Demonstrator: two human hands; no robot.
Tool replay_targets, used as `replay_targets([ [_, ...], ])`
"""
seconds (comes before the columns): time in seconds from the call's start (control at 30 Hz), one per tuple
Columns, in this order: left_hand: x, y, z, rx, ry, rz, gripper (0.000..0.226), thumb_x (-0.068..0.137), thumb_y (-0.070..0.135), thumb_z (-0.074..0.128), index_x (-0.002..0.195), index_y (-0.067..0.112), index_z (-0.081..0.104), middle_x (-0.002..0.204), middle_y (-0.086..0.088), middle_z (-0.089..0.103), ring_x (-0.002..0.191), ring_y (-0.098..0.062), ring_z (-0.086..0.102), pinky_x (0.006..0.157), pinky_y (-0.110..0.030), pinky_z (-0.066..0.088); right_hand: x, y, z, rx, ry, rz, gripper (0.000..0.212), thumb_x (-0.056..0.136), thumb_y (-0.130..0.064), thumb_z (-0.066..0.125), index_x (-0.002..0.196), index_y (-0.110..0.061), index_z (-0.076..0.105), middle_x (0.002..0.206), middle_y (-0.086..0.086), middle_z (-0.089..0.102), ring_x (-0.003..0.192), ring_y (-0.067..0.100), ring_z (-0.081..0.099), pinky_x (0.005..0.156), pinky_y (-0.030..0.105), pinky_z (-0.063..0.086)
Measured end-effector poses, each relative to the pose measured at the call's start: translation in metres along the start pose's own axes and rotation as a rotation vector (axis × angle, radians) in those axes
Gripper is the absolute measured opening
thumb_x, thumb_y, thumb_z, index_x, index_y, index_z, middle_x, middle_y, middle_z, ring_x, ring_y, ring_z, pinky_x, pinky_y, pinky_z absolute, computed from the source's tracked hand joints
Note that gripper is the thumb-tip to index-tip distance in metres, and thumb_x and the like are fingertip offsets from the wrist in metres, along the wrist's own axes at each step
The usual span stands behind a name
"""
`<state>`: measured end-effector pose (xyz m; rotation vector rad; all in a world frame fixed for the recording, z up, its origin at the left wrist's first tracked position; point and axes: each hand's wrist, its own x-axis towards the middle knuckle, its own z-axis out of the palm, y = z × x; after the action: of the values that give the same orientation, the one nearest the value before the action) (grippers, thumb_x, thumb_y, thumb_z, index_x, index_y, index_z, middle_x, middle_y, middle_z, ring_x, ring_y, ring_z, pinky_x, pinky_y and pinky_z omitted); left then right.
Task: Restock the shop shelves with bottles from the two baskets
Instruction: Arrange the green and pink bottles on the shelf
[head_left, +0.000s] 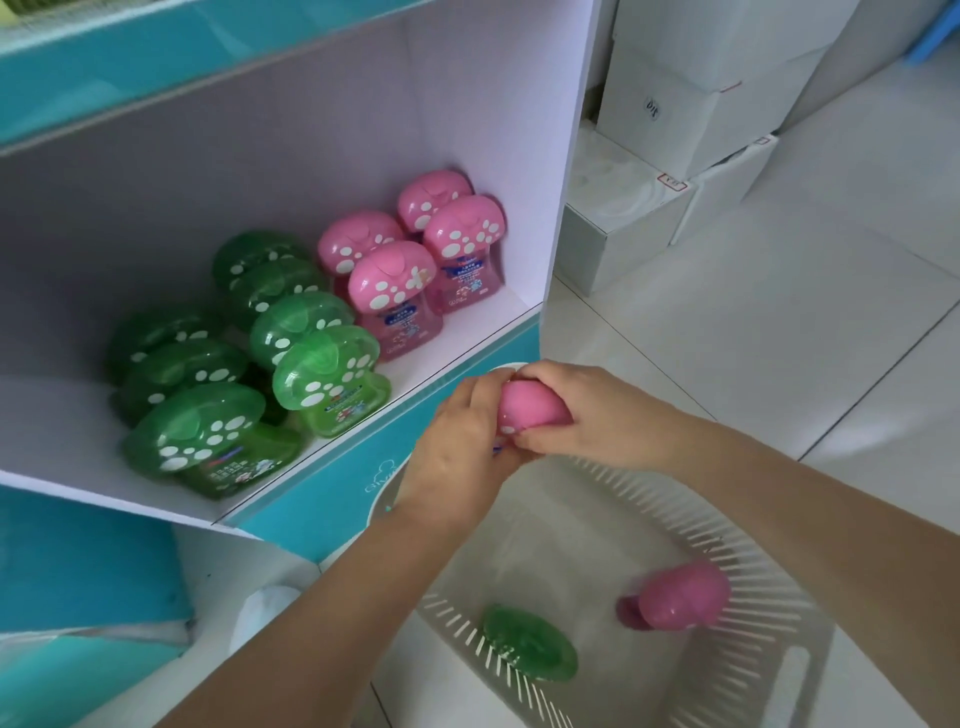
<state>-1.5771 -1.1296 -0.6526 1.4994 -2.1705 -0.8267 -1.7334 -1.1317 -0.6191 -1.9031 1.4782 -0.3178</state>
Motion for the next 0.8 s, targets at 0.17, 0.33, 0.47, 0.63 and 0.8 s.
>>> replay_targets([
  [0.17, 0.014, 0.003, -0.014, -0.062, 0.045, 0.019, 0.068, 0.076, 0.025, 0.075, 0.134, 0.019, 0.041, 0.123, -0.004, 0.049, 0.11, -0.022, 0.05, 0.095, -0.032, 0.042, 0.015, -0.006, -0.01, 0.0, 0.101, -0.039, 0.054, 0.077, -0.03, 0.073, 0.125, -0.019, 0.052, 0.117, -0.002, 0.059, 0.102, 0.014, 0.056, 0.089, 0.031, 0.047],
  [0.33, 0.029, 0.01, -0.025, -0.054, 0.088, 0.02, 0.061, 0.082, 0.012, 0.066, 0.136, 0.017, 0.038, 0.126, -0.009, 0.048, 0.112, -0.024, 0.049, 0.097, -0.034, 0.041, 0.026, -0.009, -0.023, 0.076, 0.282, -0.033, 0.062, 0.069, -0.029, 0.079, 0.124, -0.021, 0.052, 0.121, -0.001, 0.056, 0.103, 0.01, 0.053, 0.088, 0.022, 0.043],
  [0.47, 0.042, 0.02, -0.04, -0.074, 0.113, 0.007, 0.057, 0.081, 0.01, 0.065, 0.132, 0.017, 0.04, 0.121, -0.006, 0.054, 0.105, -0.021, 0.056, 0.093, -0.03, 0.045, 0.029, -0.007, -0.034, 0.189, 0.36, -0.007, 0.076, 0.062, -0.037, 0.084, 0.128, -0.023, 0.05, 0.122, -0.006, 0.054, 0.104, 0.008, 0.053, 0.087, 0.02, 0.043],
  [0.63, 0.067, 0.036, -0.068, -0.158, 0.191, -0.07, 0.062, 0.08, 0.02, 0.072, 0.132, 0.015, 0.038, 0.102, 0.006, 0.052, 0.076, 0.001, 0.051, 0.066, -0.005, 0.037, 0.028, 0.006, -0.046, 0.329, 0.418, 0.086, 0.088, 0.058, -0.043, 0.083, 0.135, -0.024, 0.045, 0.128, -0.008, 0.053, 0.113, 0.009, 0.053, 0.09, 0.028, 0.047],
  [0.8, 0.096, 0.04, -0.08, -0.02, 0.203, -0.087, 0.067, 0.079, 0.029, 0.073, 0.132, 0.013, 0.035, 0.126, -0.01, 0.053, 0.112, -0.026, 0.054, 0.091, -0.029, 0.041, 0.023, 0.013, -0.043, 0.293, 0.436, 0.125, 0.078, 0.066, -0.039, 0.081, 0.134, -0.021, 0.046, 0.13, -0.005, 0.053, 0.112, 0.01, 0.052, 0.095, 0.032, 0.047],
])
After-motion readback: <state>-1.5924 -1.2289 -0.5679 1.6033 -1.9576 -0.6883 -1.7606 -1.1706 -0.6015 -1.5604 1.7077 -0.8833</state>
